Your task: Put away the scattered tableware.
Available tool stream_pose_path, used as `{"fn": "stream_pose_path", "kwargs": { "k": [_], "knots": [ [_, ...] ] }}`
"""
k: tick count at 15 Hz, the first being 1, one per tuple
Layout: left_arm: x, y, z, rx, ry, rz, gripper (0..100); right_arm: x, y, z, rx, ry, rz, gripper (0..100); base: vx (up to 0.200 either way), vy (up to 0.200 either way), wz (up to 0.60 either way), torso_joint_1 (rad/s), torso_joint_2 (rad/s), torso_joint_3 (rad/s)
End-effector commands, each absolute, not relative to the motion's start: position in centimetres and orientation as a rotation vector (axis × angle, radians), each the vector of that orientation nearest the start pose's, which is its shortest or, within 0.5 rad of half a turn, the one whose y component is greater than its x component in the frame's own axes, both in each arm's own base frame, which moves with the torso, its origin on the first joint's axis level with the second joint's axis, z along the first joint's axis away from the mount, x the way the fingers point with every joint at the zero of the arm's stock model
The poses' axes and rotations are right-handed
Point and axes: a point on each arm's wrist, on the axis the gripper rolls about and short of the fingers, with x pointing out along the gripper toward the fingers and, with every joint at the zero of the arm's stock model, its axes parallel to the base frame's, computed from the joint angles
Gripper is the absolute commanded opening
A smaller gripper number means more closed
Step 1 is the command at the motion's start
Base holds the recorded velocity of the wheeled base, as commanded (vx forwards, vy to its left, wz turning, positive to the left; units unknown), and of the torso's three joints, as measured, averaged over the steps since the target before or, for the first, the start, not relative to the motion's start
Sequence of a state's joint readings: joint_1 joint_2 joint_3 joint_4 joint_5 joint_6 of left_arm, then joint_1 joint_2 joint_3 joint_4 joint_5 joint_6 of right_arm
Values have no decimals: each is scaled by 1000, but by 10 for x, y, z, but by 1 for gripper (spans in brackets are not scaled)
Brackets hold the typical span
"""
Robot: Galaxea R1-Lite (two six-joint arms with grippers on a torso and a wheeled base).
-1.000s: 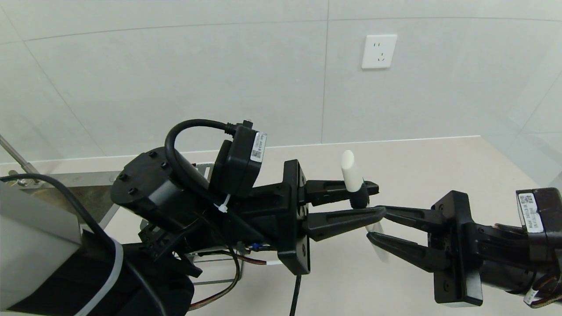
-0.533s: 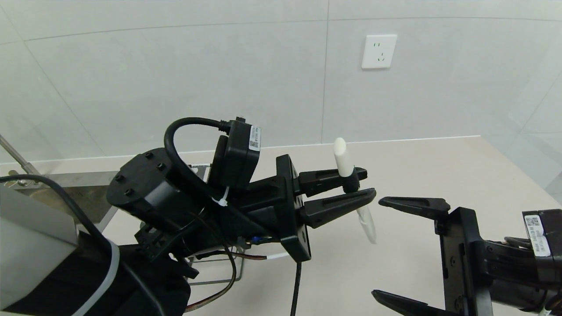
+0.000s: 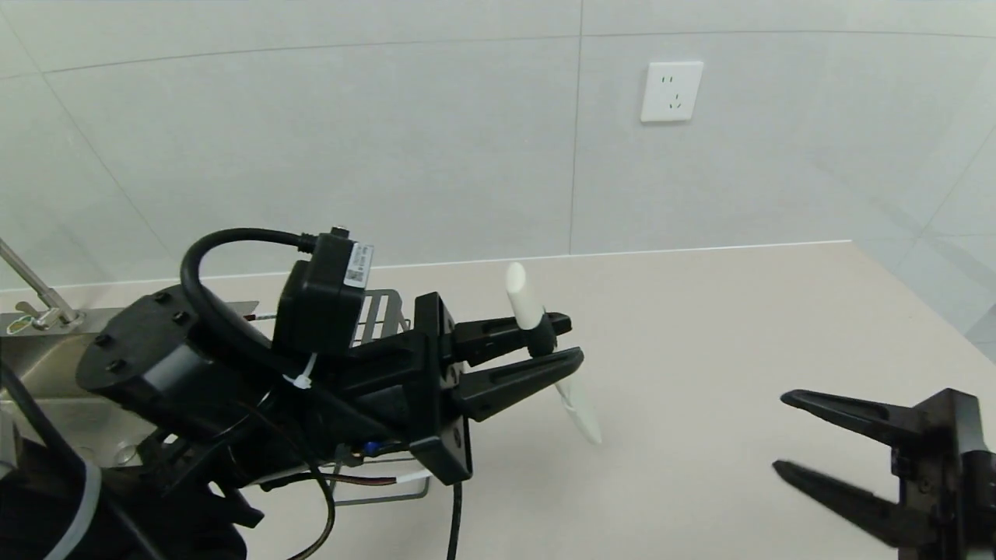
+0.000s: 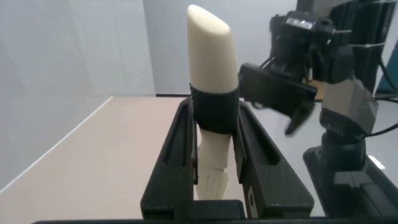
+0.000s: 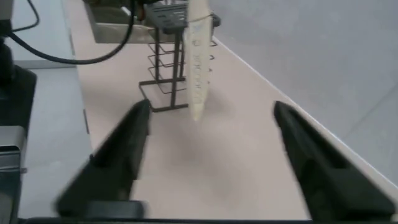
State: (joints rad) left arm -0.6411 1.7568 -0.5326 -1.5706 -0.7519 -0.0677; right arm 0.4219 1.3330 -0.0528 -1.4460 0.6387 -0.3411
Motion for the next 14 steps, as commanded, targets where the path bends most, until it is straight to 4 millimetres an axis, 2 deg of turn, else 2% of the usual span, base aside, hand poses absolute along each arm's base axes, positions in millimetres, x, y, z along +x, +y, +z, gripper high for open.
{"fn": "stream_pose_path", "kwargs": {
  "k": [1, 5, 7, 8, 11, 14],
  "knots": [
    [207, -163, 196, -28, -350, -1358, 0, 109, 47, 168, -355, -400, 877, 0, 0, 0, 0, 0, 0, 0],
    [209, -143, 197, -1, -357, -1284, 0, 73, 21, 190, -448, -585, 633, 0, 0, 0, 0, 0, 0, 0],
    [207, -133, 195, 34, -367, -1248, 0, 50, 16, 195, -487, -664, 561, 0, 0, 0, 0, 0, 0, 0],
    [205, -128, 197, 50, -380, -1233, 0, 30, 14, 194, -504, -700, 521, 0, 0, 0, 0, 0, 0, 0],
    [191, -120, 209, 59, -426, -1227, 0, -16, 14, 171, -532, -712, 451, 0, 0, 0, 0, 0, 0, 0],
    [175, -112, 219, 65, -426, -1226, 0, -36, 15, 142, -516, -659, 453, 0, 0, 0, 0, 0, 0, 0]
  ]
}}
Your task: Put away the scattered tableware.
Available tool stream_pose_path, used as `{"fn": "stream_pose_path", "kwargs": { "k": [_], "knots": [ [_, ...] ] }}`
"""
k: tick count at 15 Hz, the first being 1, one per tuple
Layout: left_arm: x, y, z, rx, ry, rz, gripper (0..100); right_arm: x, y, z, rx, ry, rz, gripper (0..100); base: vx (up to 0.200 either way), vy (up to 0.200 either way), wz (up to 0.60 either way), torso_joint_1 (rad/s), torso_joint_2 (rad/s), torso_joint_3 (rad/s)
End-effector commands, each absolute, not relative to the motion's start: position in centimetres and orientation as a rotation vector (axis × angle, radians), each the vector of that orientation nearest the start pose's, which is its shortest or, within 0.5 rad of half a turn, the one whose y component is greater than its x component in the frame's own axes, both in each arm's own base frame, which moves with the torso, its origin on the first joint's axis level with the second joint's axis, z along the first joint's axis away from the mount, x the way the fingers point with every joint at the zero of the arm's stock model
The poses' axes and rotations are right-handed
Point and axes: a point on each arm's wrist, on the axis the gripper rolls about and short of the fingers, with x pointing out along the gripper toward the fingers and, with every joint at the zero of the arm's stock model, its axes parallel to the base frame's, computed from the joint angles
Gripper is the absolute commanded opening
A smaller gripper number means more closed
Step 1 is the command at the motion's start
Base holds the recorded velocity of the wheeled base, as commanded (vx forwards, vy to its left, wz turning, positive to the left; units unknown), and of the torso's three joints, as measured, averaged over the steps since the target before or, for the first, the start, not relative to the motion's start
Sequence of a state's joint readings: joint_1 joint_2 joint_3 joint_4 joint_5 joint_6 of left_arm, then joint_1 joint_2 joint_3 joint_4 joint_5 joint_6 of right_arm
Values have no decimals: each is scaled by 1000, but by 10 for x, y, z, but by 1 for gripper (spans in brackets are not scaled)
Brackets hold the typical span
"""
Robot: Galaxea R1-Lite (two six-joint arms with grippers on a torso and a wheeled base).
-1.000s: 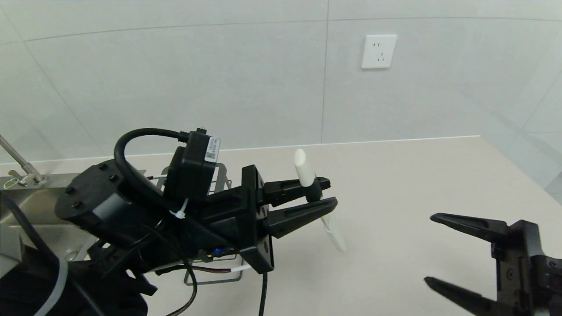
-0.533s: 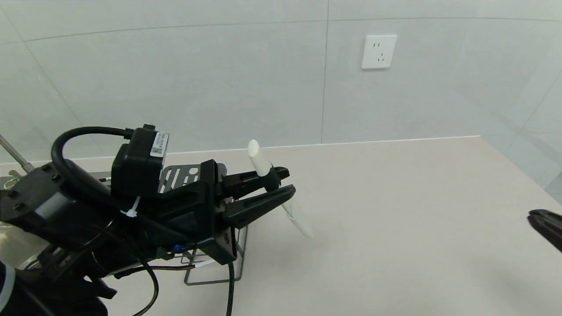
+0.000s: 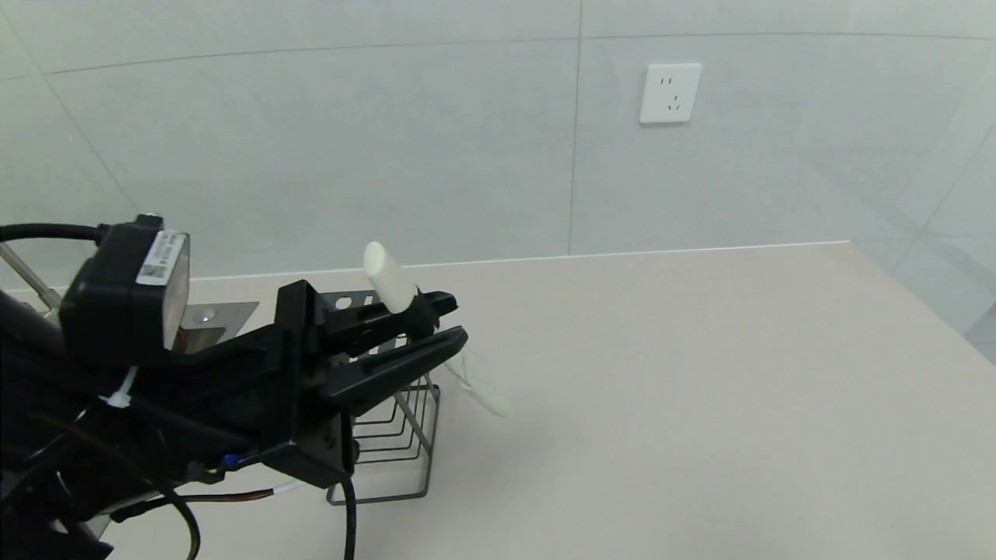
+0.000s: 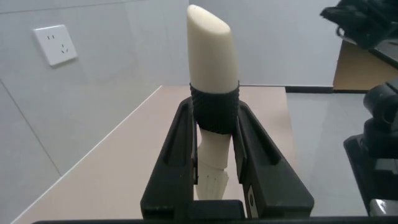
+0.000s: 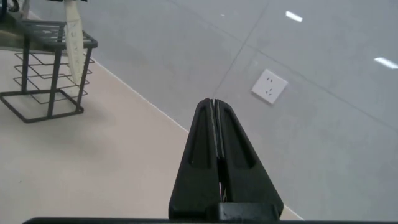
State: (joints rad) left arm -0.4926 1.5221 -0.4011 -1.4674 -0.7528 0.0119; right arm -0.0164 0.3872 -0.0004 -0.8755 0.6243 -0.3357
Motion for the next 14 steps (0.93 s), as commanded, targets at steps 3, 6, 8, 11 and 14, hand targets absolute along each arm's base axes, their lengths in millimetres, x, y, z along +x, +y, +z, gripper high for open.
{"fn": "stream_pose_path", "kwargs": {
  "k": [3, 6, 8, 11, 14],
  "knots": [
    [166, -99, 227, 107, -434, -1183, 0, -26, 9, 127, -317, -452, 264, 0, 0, 0, 0, 0, 0, 0],
    [168, -82, 235, 135, -442, -1093, 0, -17, 2, 99, -64, -130, -13, 0, 0, 0, 0, 0, 0, 0],
    [177, -67, 243, 159, -456, -1005, 0, -16, 0, 87, -46, -9, -68, 0, 0, 0, 0, 0, 0, 0],
    [189, -58, 259, 193, -510, -939, 0, -16, 0, 83, -55, 30, -74, 0, 0, 0, 0, 0, 0, 0],
    [195, -60, 262, 241, -493, -929, 0, -16, 0, 83, -47, 33, -76, 0, 0, 0, 0, 0, 0, 0]
  ]
}}
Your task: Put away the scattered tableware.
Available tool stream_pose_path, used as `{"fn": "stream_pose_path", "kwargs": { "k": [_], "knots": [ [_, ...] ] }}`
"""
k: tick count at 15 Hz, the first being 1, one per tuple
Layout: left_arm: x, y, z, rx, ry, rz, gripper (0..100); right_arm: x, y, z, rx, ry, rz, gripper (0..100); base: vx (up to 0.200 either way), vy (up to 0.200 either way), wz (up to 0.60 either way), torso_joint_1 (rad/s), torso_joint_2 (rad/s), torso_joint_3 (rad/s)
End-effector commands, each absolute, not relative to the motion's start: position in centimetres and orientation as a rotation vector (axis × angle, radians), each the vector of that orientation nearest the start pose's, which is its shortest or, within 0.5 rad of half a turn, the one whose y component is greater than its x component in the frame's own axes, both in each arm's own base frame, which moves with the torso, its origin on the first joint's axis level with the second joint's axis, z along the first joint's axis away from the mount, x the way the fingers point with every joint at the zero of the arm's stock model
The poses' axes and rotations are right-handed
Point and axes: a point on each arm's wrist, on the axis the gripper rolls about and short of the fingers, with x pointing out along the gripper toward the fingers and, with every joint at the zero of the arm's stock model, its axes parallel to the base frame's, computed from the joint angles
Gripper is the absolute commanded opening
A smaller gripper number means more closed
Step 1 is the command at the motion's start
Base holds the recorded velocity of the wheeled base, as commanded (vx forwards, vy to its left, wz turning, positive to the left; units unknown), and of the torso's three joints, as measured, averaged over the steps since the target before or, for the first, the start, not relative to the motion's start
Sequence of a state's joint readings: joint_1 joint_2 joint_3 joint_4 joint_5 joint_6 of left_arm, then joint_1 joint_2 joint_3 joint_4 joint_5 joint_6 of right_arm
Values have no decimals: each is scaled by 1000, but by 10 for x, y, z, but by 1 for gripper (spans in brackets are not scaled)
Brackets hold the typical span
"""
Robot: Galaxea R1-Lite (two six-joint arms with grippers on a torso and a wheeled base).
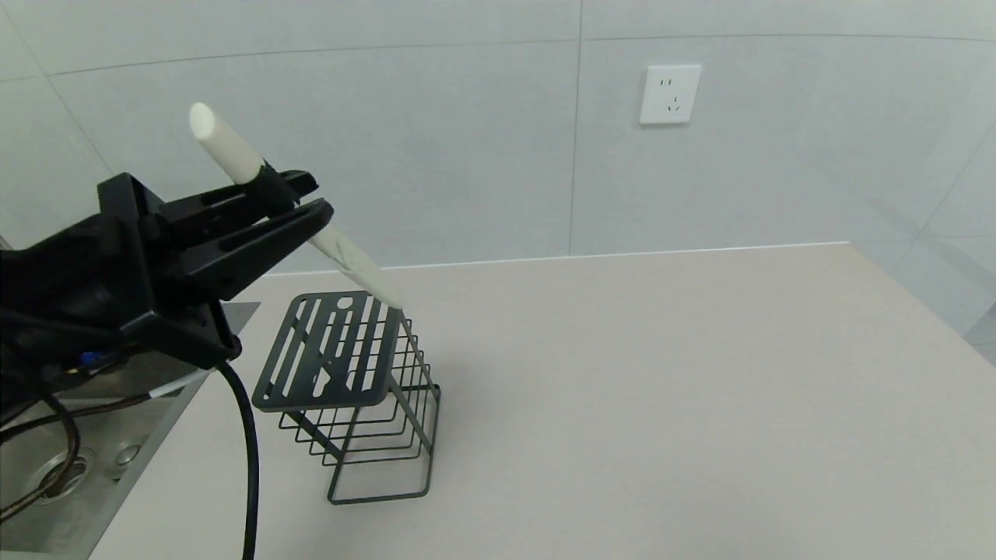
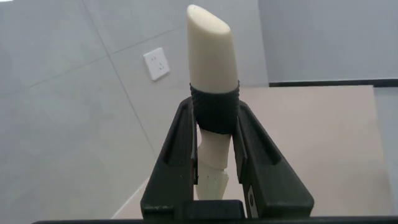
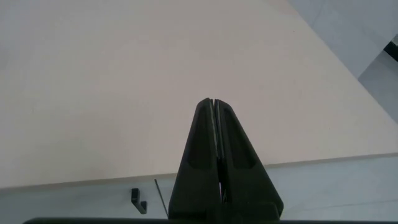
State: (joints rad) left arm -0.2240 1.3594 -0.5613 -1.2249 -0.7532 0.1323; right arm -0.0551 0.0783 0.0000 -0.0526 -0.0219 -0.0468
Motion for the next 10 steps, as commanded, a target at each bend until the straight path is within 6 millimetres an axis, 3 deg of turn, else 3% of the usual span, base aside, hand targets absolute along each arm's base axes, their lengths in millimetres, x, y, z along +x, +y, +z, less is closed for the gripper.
{"fn": "stream_pose_path", "kwargs": {
  "k": [1, 4, 10],
  "knots": [
    [197, -60, 259, 272, -475, -923, 0, -16, 0, 80, -31, 61, -85, 0, 0, 0, 0, 0, 0, 0],
    [204, -60, 256, 325, -448, -912, 0, -17, 0, 77, 0, 84, -84, 0, 0, 0, 0, 0, 0, 0],
    [182, -50, 267, 332, -440, -885, 0, -16, 2, 77, -28, 83, -11, 0, 0, 0, 0, 0, 0, 0]
  ]
}}
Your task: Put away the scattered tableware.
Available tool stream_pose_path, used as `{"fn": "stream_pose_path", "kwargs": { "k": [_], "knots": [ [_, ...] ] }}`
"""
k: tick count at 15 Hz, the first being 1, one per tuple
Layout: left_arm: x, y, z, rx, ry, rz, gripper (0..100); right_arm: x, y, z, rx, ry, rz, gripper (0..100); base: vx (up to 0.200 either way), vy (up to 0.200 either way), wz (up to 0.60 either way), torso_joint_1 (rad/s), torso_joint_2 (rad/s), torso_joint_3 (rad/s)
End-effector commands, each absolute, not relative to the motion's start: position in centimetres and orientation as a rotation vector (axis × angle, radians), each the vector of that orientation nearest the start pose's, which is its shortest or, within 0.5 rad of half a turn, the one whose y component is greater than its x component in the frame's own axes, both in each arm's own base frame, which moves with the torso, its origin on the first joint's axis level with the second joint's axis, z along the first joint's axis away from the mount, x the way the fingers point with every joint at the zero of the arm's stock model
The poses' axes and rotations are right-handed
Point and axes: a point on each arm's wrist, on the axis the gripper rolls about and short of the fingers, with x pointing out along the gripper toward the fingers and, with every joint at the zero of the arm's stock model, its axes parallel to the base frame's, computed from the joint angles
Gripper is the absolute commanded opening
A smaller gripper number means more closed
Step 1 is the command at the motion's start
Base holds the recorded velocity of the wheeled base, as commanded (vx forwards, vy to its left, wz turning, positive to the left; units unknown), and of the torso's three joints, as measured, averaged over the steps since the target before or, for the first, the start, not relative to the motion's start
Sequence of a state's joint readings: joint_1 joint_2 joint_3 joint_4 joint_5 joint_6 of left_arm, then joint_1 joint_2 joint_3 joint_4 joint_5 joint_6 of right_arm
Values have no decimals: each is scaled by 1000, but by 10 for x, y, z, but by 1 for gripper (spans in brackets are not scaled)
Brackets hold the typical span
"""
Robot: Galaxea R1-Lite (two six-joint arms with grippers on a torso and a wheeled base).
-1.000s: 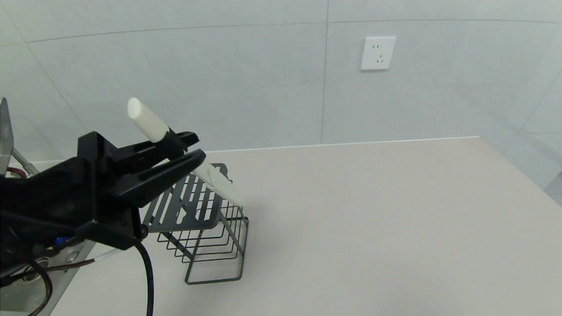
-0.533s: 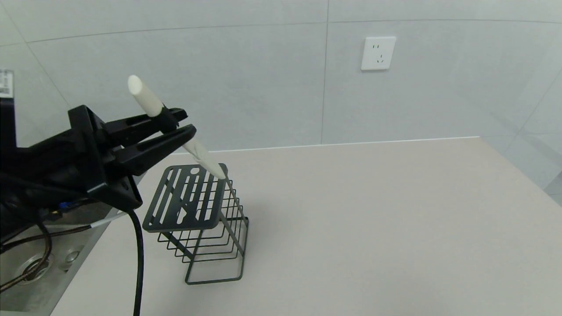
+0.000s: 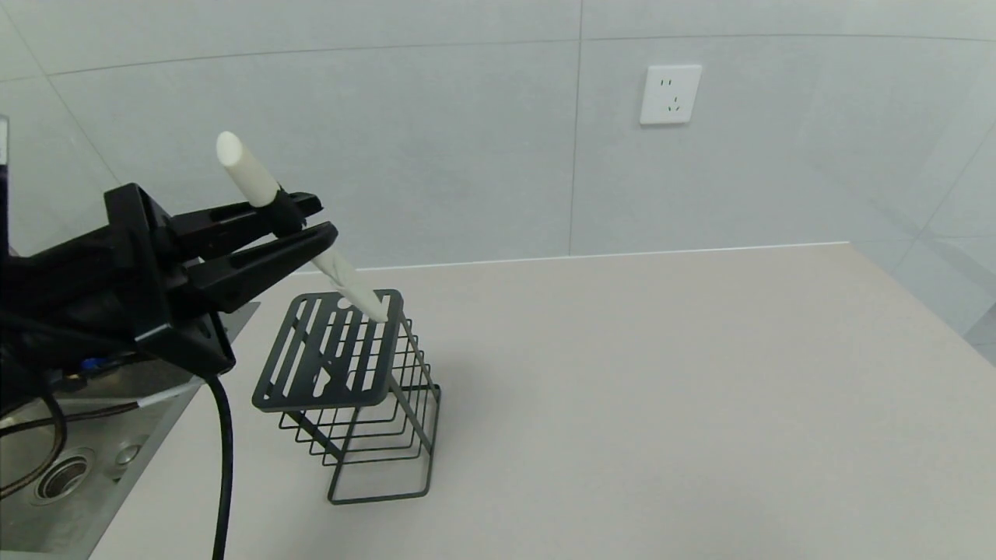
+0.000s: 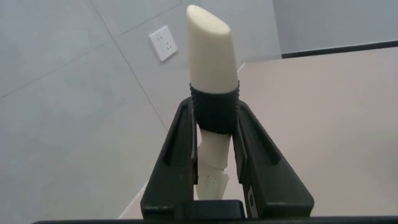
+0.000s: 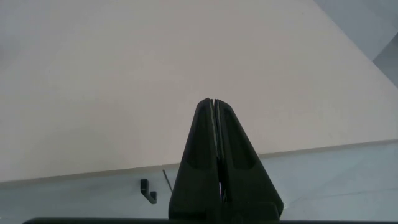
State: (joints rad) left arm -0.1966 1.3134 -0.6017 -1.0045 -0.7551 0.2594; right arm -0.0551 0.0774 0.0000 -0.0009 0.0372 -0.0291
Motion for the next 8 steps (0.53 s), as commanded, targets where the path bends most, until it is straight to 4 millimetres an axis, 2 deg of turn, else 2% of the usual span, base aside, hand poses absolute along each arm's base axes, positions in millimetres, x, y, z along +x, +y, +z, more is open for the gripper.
{"fn": "stream_pose_path", "kwargs": {
  "k": [1, 5, 8],
  "knots": [
    [179, -47, 268, 335, -430, -874, 0, -16, 2, 77, -34, 83, -11, 0, 0, 0, 0, 0, 0, 0],
    [173, -46, 274, 341, -419, -878, 0, -17, 2, 77, -41, 72, 6, 0, 0, 0, 0, 0, 0, 0],
    [187, -50, 282, 381, -454, -1043, 0, -17, 2, 77, -38, 70, 5, 0, 0, 0, 0, 0, 0, 0]
  ]
}}
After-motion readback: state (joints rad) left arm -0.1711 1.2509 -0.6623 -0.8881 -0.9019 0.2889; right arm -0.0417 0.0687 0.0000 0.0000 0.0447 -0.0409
